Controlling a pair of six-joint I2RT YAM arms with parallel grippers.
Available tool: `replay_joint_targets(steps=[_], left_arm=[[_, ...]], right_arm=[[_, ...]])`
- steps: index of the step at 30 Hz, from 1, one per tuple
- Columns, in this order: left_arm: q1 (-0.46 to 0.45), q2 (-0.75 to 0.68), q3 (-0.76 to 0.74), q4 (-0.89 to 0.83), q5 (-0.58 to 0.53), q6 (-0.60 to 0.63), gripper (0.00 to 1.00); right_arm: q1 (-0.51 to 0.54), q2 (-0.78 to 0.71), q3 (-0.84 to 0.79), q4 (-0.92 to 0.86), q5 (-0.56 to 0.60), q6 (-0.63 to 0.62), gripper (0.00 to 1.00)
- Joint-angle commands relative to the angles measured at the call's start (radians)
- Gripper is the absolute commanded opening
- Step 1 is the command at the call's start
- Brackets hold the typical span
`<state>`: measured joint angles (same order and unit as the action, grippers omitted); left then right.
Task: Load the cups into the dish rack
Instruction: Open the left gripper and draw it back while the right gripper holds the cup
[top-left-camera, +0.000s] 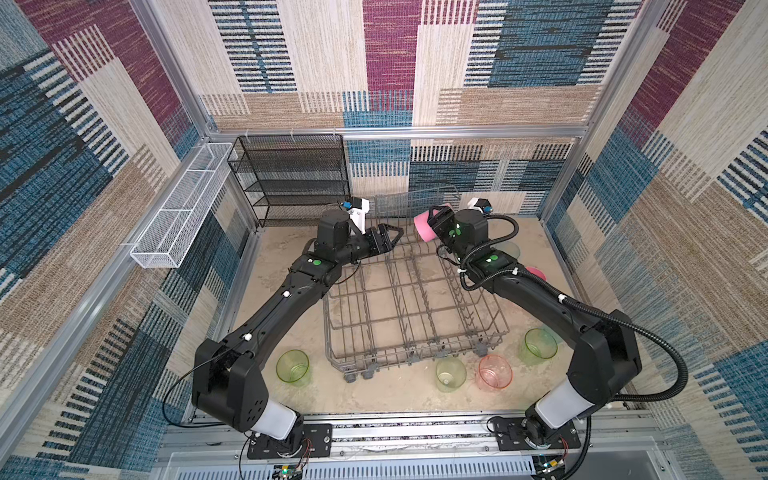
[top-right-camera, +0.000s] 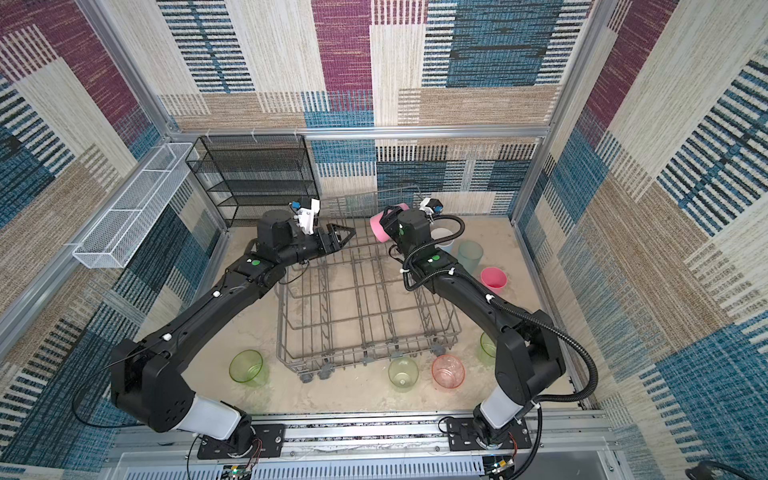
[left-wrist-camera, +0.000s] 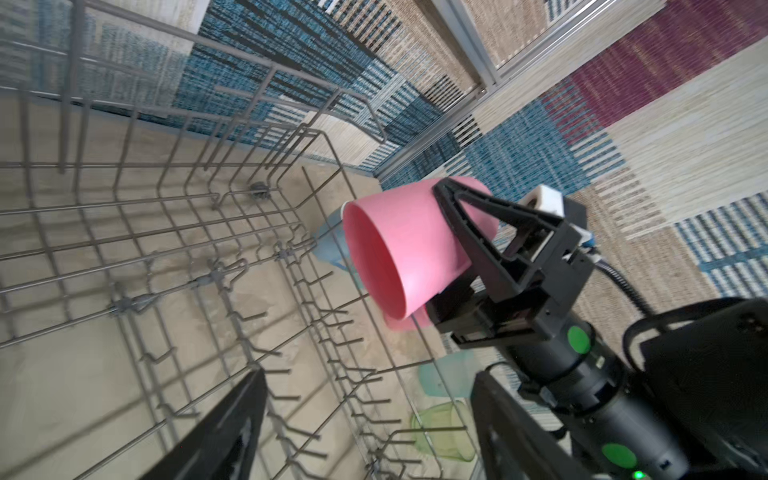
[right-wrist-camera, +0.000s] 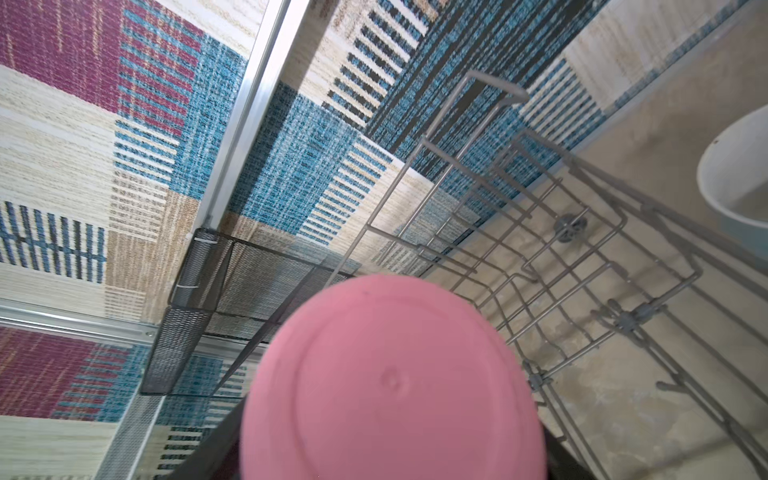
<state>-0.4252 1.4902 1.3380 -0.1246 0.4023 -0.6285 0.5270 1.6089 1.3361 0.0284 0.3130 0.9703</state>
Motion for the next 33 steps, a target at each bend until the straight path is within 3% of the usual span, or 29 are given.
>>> replay_joint_targets(steps=[1,10,20,33], left_arm=[[0.003,-0.035,0.038,-0.281,-0.121,0.185,0.89],[0.002,-0.106,0.045,-0.504,-0.232,0.344,0.92],[0.002,-0.213,-0.051,-0.49,-0.267,0.426,0.94],[0.002,-0.279,-0.164,-0.352,-0.095,0.46,0.94]], right_arm=[[0.009,-0.001,0.011,0.008,0.135,-0.143,0.64],[0.018,0.061,0.055,-0.048,0.297,-0.313,0.65],[0.027,0.134,0.055,-0.039,0.442,-0.429,0.66],[0.027,0.247,0.123,-0.028,0.515,-0.515,0.67]])
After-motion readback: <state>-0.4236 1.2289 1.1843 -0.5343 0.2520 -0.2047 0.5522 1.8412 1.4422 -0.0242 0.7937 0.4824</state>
